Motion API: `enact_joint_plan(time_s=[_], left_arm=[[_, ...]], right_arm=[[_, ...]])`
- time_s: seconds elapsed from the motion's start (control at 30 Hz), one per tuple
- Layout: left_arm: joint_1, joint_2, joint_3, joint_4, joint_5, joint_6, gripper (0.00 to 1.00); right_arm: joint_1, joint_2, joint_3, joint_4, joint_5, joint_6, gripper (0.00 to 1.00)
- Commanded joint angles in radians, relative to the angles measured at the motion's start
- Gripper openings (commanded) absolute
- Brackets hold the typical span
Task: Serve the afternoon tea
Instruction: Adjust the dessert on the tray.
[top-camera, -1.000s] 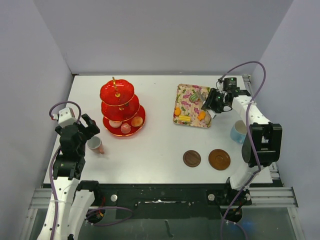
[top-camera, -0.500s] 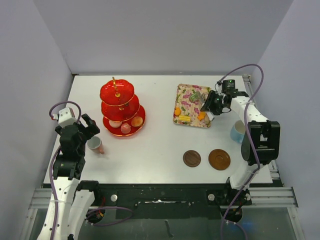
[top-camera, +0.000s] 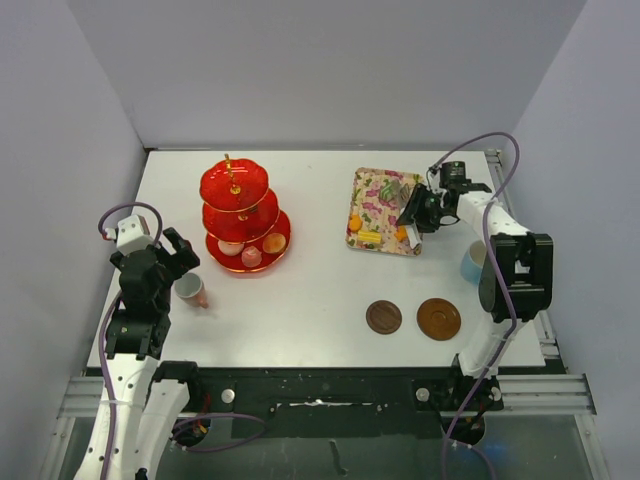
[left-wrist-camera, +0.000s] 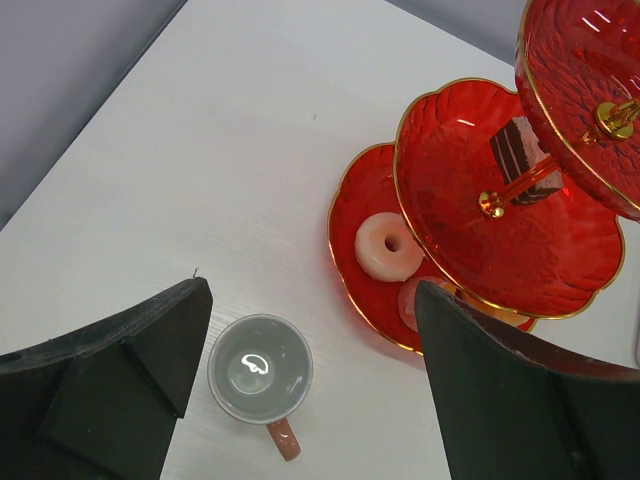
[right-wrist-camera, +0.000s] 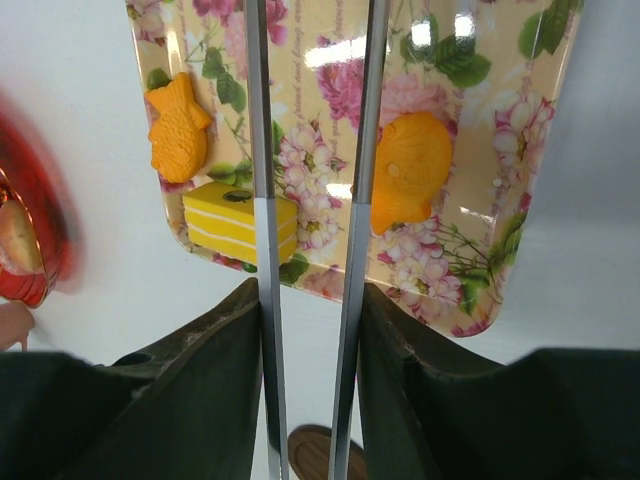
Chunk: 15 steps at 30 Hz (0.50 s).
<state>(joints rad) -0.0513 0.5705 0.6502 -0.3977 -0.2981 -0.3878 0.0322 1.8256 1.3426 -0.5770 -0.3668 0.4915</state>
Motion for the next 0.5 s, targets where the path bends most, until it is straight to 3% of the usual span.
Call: enact_joint_plan(time_s=[0.0, 0.47], left_arm=[[0.002, -0.01, 0.011, 0.068, 0.01, 0.009, 0.81], [0.002, -0.012, 0.011, 0.069, 0.012, 0.009, 0.82]], right_arm=[[-0.007, -0.034, 0.073, 0.038, -0.023, 0.013, 0.36], [0.013, 0.024, 0.208, -0.054, -0.05, -0.048, 0.36]])
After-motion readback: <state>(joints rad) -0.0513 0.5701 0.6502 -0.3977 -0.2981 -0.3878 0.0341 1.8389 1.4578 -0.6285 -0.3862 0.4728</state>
